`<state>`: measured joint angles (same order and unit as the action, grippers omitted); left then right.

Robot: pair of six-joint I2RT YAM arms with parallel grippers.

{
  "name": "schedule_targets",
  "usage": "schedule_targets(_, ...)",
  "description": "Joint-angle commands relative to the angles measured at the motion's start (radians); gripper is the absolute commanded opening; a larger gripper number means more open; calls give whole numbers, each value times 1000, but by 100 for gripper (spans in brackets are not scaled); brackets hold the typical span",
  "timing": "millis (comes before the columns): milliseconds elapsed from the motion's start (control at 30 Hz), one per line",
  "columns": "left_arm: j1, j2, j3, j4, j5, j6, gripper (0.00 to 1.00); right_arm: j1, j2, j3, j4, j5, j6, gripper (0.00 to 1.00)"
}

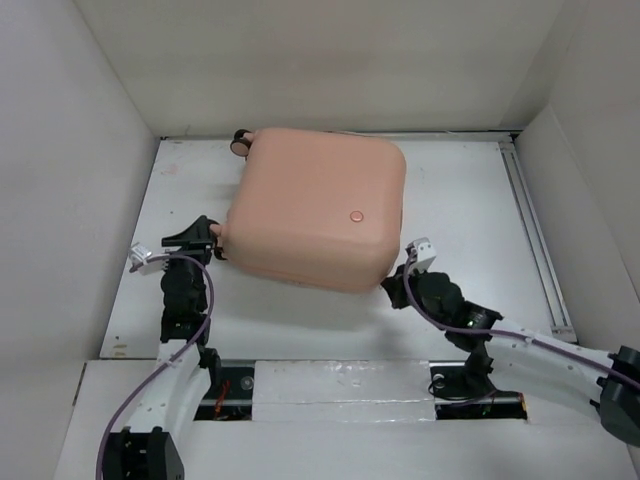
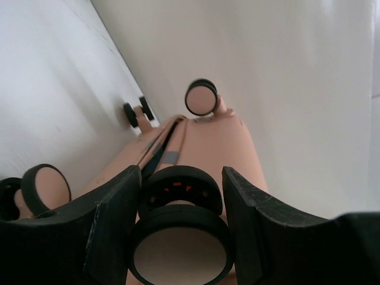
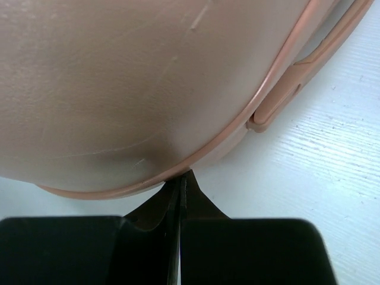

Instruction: Pack the luggage

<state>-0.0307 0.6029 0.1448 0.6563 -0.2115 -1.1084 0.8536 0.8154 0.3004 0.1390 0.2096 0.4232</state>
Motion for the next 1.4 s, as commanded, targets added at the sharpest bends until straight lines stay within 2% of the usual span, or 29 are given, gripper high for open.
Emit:
schedule_targets(0,-74,-23,26,-1,366,27,0,228,71,97,239,-155,123,0)
schedule_targets(100,-74,-77,1,-15,366,27,0,173,93,225,205,-185,30,0)
schedule_targets(200,-74,-98,15,-37,366,51,0,-14,102,373,114,-283,-62,0)
schedule_targets(233,-74,-98,25,-47,366,62,0,-162,119,416,85,-408,-75,0)
schedule_targets(267,-74,-98,36,-47,366,62,0,-233,139,504,73,-482,-84,0)
schedule_targets(367,-74,-89,36,-38,391,62,0,-378,215,601,-5,-636,-115,0)
schedule_targets(433,-74,-77,36,-38,379,71,0,-358,181,539,-16,-627,-126,0)
schedule_targets(467,-74,-77,36,-38,356,90,0,-294,150,478,8,-577,-126,0)
schedule_targets(500,-74,-77,53,-65,333,100,0,-254,115,315,39,-557,-103,0)
schedule_targets(567,-74,-107,76,-142,226,145,0,-173,4,139,168,-526,24,0)
schedule_targets(600,-74,-117,85,-153,186,163,0,-81,-28,-6,218,-485,73,0)
schedule_targets(667,-74,-108,95,-153,120,176,0,8,-89,-85,281,-423,178,0)
schedule_targets(700,-74,-89,95,-153,106,195,0,89,-90,-95,271,-355,187,0)
schedule_targets(800,-74,-8,70,-95,129,196,0,174,-41,-17,258,-273,148,0)
schedule_targets(833,-74,6,52,-68,161,177,0,189,-7,65,226,-257,122,0)
schedule_targets(1000,-74,29,1,-14,230,156,0,165,197,287,180,-223,-30,0)
schedule_targets(1100,-74,-8,1,-27,241,165,0,137,208,385,81,-224,-54,0)
schedule_targets(1200,-74,-40,33,-83,213,186,0,137,98,340,-27,-121,-63,0)
schedule_targets(1267,-74,-40,42,-93,213,200,0,137,-45,260,-67,-70,-29,0)
schedule_targets(1300,-74,-40,42,-93,213,209,0,116,-94,176,-79,-43,-14,3)
schedule_targets(1333,-74,-25,51,-93,213,209,0,101,-145,133,-88,-42,2,12)
schedule_targets(1367,-74,-3,52,-81,222,209,0,81,-239,93,-88,-42,27,17)
